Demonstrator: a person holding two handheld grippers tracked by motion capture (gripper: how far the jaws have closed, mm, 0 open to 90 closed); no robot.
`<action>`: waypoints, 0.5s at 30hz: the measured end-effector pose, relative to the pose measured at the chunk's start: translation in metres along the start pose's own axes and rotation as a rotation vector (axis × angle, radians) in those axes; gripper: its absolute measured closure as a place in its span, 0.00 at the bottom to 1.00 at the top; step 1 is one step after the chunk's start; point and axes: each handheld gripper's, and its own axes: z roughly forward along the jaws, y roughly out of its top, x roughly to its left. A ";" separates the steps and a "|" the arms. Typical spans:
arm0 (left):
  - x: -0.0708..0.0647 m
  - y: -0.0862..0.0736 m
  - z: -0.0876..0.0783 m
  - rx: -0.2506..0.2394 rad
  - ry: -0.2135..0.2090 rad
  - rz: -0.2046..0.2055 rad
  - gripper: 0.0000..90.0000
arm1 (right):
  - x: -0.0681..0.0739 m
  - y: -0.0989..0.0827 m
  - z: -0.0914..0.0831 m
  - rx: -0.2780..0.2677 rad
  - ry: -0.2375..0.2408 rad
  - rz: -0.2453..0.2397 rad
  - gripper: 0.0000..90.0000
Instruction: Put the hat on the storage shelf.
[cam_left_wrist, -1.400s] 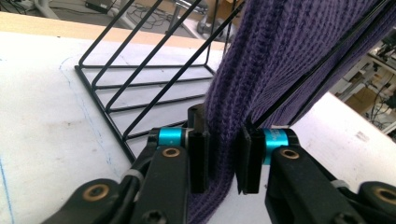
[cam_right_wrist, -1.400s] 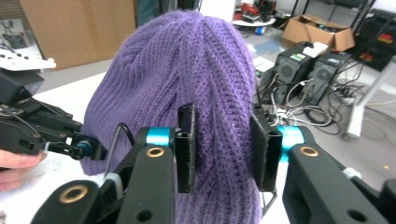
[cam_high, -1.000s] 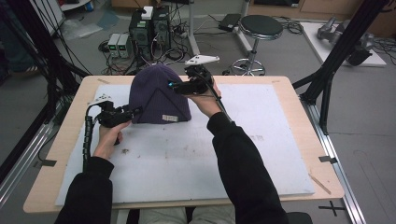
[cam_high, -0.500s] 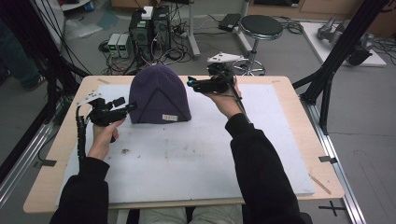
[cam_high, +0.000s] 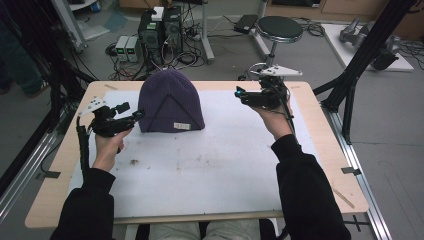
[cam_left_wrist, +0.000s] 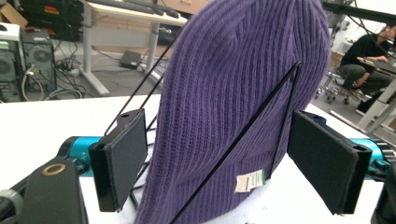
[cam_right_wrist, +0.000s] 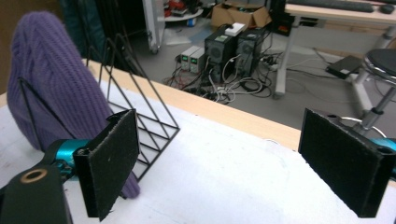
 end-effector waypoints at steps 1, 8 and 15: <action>-0.001 0.001 -0.001 -0.005 0.005 0.001 0.23 | -0.003 -0.002 -0.003 -0.007 -0.006 0.004 0.13; -0.009 0.003 -0.008 -0.044 0.030 0.014 0.23 | -0.012 -0.015 -0.021 -0.057 -0.019 0.021 0.13; -0.018 0.000 -0.016 -0.100 0.046 0.025 0.23 | -0.021 -0.032 -0.046 -0.144 0.004 0.088 0.13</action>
